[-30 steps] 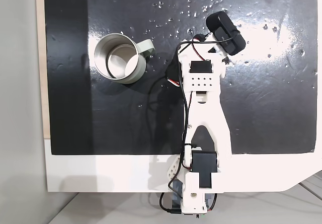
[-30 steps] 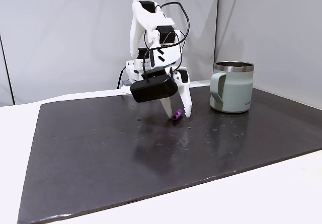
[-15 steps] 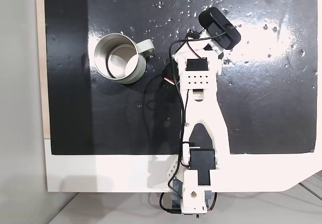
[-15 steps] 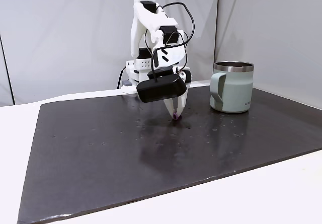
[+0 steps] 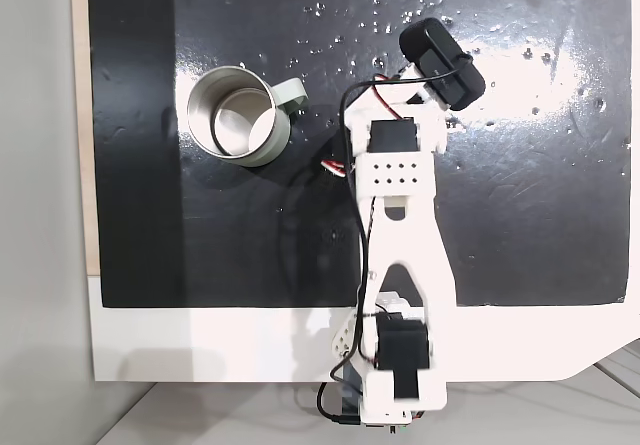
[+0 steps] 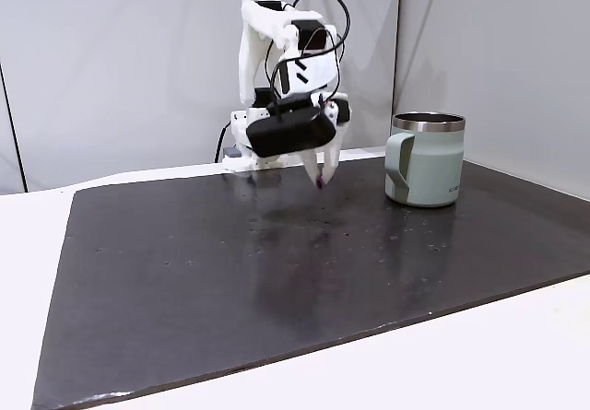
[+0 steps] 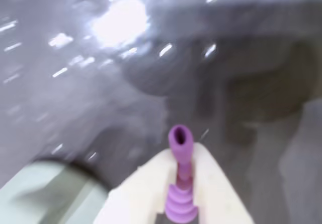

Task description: Grasp a pengrip and put it in the cup.

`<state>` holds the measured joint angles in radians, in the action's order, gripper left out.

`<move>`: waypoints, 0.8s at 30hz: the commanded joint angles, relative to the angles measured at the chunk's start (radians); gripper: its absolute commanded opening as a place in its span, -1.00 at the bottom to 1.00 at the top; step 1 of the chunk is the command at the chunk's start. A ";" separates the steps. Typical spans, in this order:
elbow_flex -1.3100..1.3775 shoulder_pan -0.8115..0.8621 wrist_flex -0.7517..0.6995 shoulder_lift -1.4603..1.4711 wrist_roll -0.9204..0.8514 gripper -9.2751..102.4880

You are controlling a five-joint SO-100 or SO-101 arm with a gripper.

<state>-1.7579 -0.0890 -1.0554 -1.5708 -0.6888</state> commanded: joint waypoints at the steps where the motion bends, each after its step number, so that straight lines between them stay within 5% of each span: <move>1: 0.130 -0.032 -0.097 -0.100 0.049 -0.83; 18: 0.778 -0.376 -0.532 0.011 0.439 -0.83; 24: 0.934 -0.434 -0.588 0.120 0.518 -0.83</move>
<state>-0.9327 -0.5077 -1.6291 -1.4573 -0.2071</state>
